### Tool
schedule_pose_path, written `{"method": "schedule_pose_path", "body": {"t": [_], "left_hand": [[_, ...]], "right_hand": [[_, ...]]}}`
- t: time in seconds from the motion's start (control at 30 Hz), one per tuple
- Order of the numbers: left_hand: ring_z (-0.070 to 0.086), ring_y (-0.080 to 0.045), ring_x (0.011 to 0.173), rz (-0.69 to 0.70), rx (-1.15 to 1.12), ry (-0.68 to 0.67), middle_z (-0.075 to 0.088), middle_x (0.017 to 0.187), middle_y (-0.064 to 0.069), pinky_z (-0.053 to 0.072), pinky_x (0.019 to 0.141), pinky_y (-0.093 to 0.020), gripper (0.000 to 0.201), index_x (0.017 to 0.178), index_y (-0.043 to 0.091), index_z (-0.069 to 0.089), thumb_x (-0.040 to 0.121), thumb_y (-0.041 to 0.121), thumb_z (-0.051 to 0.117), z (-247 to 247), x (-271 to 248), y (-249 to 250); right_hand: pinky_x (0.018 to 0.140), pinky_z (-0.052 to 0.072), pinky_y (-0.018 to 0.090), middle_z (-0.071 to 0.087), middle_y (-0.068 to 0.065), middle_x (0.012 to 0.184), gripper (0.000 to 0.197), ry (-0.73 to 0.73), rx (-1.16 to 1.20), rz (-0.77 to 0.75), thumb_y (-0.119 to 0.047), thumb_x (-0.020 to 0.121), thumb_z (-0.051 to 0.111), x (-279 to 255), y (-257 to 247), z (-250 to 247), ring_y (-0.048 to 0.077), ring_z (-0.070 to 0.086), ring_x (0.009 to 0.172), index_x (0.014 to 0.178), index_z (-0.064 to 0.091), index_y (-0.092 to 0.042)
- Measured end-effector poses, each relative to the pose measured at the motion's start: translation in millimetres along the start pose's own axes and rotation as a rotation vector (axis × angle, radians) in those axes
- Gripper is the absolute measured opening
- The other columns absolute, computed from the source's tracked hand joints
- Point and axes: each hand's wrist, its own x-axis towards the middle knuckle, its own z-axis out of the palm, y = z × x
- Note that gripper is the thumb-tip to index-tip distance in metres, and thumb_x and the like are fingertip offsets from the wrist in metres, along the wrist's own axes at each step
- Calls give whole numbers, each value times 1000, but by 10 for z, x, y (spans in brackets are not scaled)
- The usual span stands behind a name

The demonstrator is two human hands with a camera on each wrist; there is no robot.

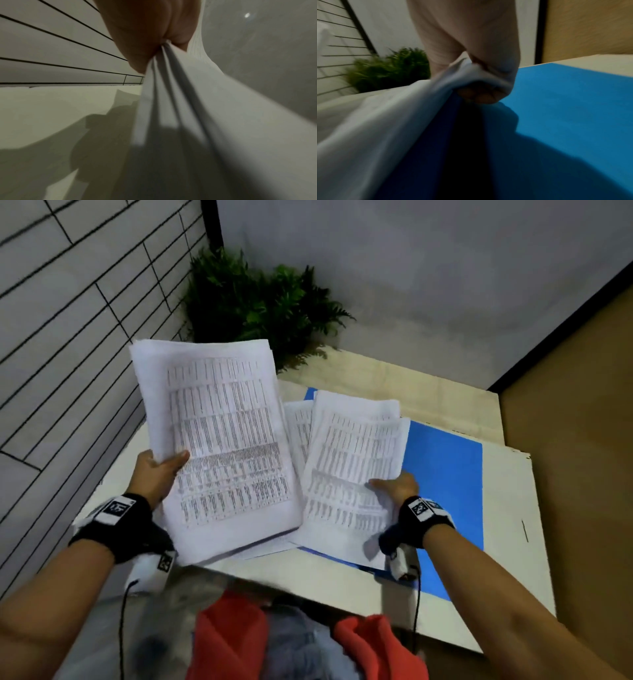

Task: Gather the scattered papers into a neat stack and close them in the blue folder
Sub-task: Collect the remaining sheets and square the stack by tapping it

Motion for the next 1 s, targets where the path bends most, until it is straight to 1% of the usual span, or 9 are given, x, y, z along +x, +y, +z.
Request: {"method": "schedule_pose_path", "body": {"t": [0.13, 0.27, 0.37, 0.47, 0.53, 0.67, 0.8, 0.9, 1.0], "left_hand": [[60, 2, 43, -18, -27, -4, 59, 74, -3, 47, 54, -23, 10, 91, 1, 55, 85, 7, 59, -63, 5, -38], [60, 5, 43, -39, -39, -22, 59, 73, -2, 43, 62, -26, 4, 84, 4, 58, 86, 8, 58, -135, 26, -42], [60, 6, 44, -60, -35, -3, 64, 60, 3, 42, 61, -26, 17, 72, 17, 56, 86, 7, 57, -200, 35, -30], [64, -5, 54, -80, -54, -10, 68, 56, 8, 47, 72, -31, 14, 76, 16, 57, 87, 7, 56, -242, 16, -22], [60, -14, 66, -91, -62, -6, 63, 73, 1, 44, 82, -36, 2, 88, 7, 57, 87, 7, 55, -263, -15, -5], [61, -24, 78, -108, -78, -6, 62, 98, -16, 45, 92, -44, 16, 101, 5, 55, 86, 9, 57, -330, -43, -14], [61, -31, 92, -117, -59, 3, 63, 101, -18, 45, 96, -51, 13, 97, 8, 60, 84, 11, 60, -437, -65, -94], [63, -27, 85, -125, -41, 15, 65, 92, -13, 46, 94, -49, 6, 81, 18, 61, 84, 12, 60, -512, -143, -68], [60, -19, 74, -121, -67, 28, 62, 102, -15, 45, 89, -42, 10, 81, 17, 59, 86, 9, 57, -547, -243, -30]], "right_hand": [[84, 51, 38, 55, 20, 127, 61, -59, -233, -2, -29, 75, 74, -208, -348, 491, 35, 57, 107, 121, 51, 3], [102, 34, 48, 25, 18, 141, 83, -34, -516, 9, -45, 71, 73, -434, -434, 912, 36, 25, 130, 134, 33, -8], [96, 41, 45, 21, 17, 138, 82, -3, -435, 26, -28, 73, 74, -557, -474, 1157, 36, 28, 127, 135, 26, -8], [94, 46, 41, 32, 22, 137, 72, 39, -264, 90, -5, 78, 67, -580, -523, 1281, 35, 47, 119, 135, 23, -2], [91, 47, 39, 48, 22, 130, 59, 15, -209, 106, -3, 79, 65, -572, -525, 1272, 34, 54, 114, 128, 33, 2], [83, 50, 34, 61, 19, 118, 24, -33, -239, 85, -9, 81, 63, -565, -471, 1265, 33, 59, 107, 102, 55, 0], [87, 46, 35, 52, 18, 124, 40, -14, -396, -108, 0, 85, 52, -679, -426, 1382, 32, 54, 110, 124, 50, -5], [95, 44, 35, 51, 19, 130, 43, -114, -344, -141, 1, 86, 50, -642, -419, 1234, 31, 53, 111, 128, 44, -2], [105, 39, 41, 44, 21, 140, 53, -111, -213, -90, -6, 89, 52, -473, -372, 904, 36, 45, 126, 138, 33, -2]]}}
